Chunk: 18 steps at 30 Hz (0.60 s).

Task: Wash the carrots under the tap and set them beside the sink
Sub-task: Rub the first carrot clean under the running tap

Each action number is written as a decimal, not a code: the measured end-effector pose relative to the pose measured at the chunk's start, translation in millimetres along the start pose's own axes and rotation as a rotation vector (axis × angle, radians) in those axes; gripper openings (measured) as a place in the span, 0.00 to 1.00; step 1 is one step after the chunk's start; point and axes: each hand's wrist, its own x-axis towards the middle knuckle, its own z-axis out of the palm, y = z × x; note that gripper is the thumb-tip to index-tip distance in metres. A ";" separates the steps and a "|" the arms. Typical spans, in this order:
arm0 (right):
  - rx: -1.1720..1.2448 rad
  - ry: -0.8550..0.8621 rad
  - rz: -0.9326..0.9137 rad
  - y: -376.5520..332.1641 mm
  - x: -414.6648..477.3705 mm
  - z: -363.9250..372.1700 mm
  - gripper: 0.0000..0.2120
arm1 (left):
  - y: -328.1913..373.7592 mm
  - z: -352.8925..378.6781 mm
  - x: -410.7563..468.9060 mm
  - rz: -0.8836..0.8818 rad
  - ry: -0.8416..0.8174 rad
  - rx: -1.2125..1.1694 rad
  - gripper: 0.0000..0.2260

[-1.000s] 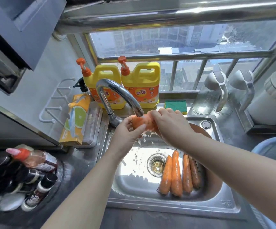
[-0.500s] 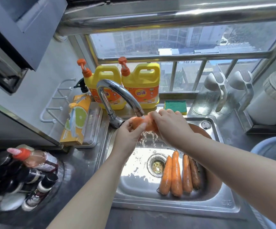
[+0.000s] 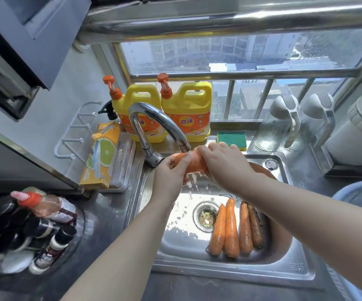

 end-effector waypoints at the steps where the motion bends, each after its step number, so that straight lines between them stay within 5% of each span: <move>1: 0.016 -0.017 0.005 1.6 0.4 -1.0 0.16 | -0.4 -1.9 -1.1 0.008 -0.035 -0.015 0.11; 5: 0.152 -0.141 0.008 3.9 3.3 -6.9 0.21 | -4.8 -17.8 -5.0 0.047 -0.143 0.015 0.17; 11: 0.442 -0.260 0.040 3.9 9.6 -13.2 0.19 | -3.2 -15.7 -7.2 0.005 -0.145 -0.056 0.09; 18: 0.624 -0.322 0.068 7.2 15.7 -8.6 0.19 | -8.4 -15.6 -7.9 0.016 -0.131 -0.051 0.13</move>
